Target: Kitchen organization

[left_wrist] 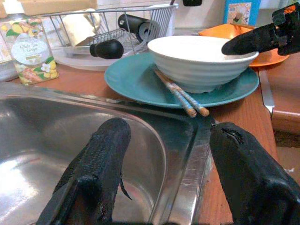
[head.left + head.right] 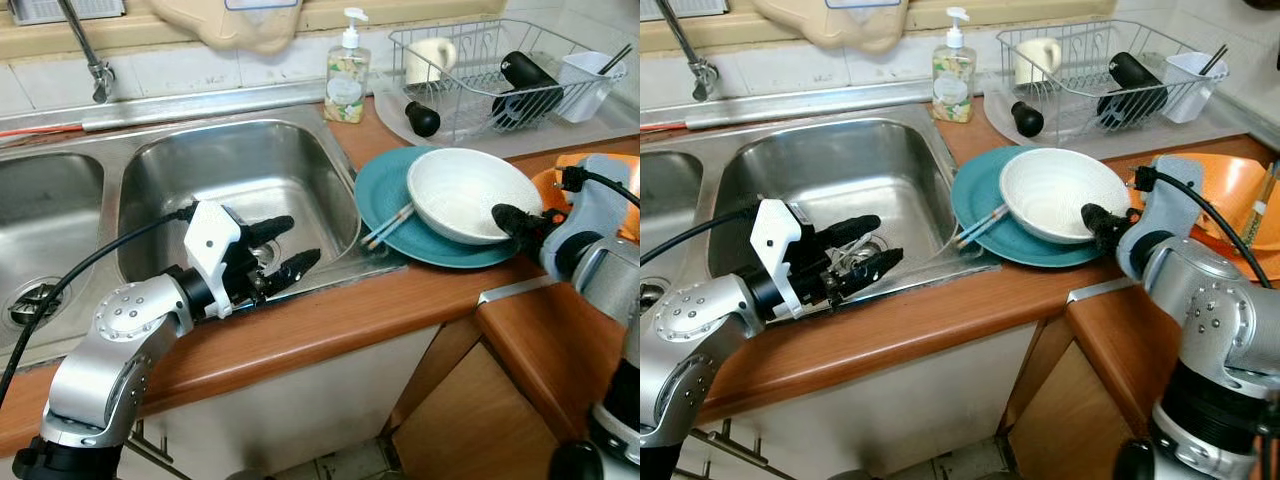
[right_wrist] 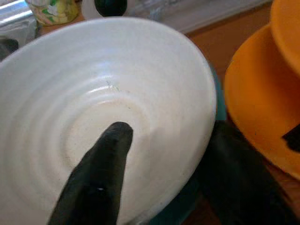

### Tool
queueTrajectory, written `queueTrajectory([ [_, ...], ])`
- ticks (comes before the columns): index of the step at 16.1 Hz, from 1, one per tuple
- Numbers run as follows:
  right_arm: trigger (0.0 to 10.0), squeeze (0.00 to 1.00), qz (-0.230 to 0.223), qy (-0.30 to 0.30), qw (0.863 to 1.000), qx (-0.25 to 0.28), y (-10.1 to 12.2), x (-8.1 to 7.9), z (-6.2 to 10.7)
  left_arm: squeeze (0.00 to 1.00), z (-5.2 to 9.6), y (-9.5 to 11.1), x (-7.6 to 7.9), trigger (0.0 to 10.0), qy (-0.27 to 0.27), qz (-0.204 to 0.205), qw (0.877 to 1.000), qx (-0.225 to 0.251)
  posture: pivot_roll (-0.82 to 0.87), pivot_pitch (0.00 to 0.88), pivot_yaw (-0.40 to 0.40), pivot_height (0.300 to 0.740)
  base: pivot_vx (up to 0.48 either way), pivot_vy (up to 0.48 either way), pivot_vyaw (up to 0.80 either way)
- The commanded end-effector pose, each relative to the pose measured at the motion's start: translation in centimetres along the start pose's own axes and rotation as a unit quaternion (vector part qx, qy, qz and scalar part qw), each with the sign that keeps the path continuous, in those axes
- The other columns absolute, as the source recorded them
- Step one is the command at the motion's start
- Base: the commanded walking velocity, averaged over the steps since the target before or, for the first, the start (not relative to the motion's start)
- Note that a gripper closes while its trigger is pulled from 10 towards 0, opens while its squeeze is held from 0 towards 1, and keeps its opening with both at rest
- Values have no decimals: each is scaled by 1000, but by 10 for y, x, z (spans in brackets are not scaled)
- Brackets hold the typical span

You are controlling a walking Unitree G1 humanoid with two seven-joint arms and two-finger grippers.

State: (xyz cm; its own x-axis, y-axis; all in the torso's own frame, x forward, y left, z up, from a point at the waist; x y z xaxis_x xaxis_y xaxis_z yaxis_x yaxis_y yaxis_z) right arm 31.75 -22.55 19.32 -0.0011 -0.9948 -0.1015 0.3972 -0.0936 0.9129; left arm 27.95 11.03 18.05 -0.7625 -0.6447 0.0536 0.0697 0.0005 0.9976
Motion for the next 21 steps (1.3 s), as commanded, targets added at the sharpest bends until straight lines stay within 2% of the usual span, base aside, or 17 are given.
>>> queueTrajectory([
  [1,0,0,-8,17,1000,-1,2,-5,0,24,1,1,3,10000,-8,-3,1000,-5,-126,0,8,740,0,0,0],
  [8,0,0,-48,14,999,-17,-5,-2,-2,27,0,0,5,10000,-11,-5,1000,-7,-125,0,7,740,0,0,0],
  [18,0,0,-59,8,998,-12,-1,-1,-4,24,-1,1,4,10000,-9,-10,1000,-5,-123,0,6,740,0,0,0],
  [20,0,0,-63,17,998,9,8,-3,-3,16,-2,3,1,10000,-3,-10,1000,1,-123,0,6,740,0,0,0],
  [21,0,0,-49,28,997,56,25,-8,0,0,-3,8,-3,10000,12,0,1000,16,-123,0,6,740,0,0,0],
])
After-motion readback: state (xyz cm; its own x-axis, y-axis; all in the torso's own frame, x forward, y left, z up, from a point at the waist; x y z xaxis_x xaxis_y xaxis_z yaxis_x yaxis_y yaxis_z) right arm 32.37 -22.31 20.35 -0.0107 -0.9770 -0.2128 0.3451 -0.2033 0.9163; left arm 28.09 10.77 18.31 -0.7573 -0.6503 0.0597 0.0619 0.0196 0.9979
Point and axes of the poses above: a point about 5 cm out from each wrist's last joint towards the gripper, its own z axis pointing back from the gripper into the wrist, its own y axis along the axis of the wrist's last joint, x = y × z, the point moved 4 cm from there along -z, pointing out of the wrist towards the gripper, and after that the axes turned 8 degrees about z, right-handed, at the moved point
